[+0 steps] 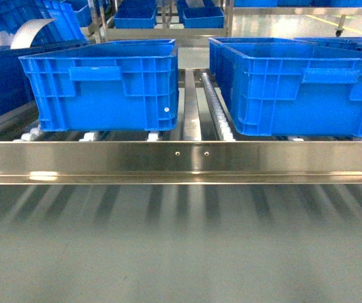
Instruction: Sort blue parts and orange caps into right shelf containers
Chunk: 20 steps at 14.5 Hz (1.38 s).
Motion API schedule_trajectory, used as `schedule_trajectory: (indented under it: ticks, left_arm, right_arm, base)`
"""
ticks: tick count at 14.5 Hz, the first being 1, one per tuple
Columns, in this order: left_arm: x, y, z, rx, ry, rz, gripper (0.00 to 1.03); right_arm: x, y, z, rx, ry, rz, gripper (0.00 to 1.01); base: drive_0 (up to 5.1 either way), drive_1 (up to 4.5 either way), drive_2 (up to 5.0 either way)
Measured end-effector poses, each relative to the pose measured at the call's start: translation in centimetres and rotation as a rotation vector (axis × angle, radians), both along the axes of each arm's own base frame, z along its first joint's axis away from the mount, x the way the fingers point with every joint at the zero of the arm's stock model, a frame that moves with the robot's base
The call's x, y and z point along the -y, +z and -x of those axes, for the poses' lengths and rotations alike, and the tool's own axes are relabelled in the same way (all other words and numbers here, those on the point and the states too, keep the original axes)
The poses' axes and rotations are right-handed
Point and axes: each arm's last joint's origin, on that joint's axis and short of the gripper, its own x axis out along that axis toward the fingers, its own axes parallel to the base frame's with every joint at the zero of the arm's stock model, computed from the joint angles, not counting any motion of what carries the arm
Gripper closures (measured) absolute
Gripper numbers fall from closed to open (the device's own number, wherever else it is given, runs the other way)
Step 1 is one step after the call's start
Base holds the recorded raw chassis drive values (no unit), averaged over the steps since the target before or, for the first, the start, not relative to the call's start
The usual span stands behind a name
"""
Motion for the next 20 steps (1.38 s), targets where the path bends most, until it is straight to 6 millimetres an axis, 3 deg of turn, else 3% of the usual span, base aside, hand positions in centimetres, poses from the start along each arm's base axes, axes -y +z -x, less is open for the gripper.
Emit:
schedule_trajectory:
  ticks: [6,20]
  left_arm:
    - [0.0,0.01,0.0,0.002,0.001,0.0,0.61]
    - [0.0,0.0,0.0,0.0,0.0,0.0,0.61]
  right_arm:
    - [0.0,0.02,0.0,0.002,0.0,0.0,0.56]
    - [0.0,0.0,0.0,0.0,0.0,0.0,0.56]
  base:
    - [0.0,0.0,0.0]
    - [0.1,4.36,-4.2]
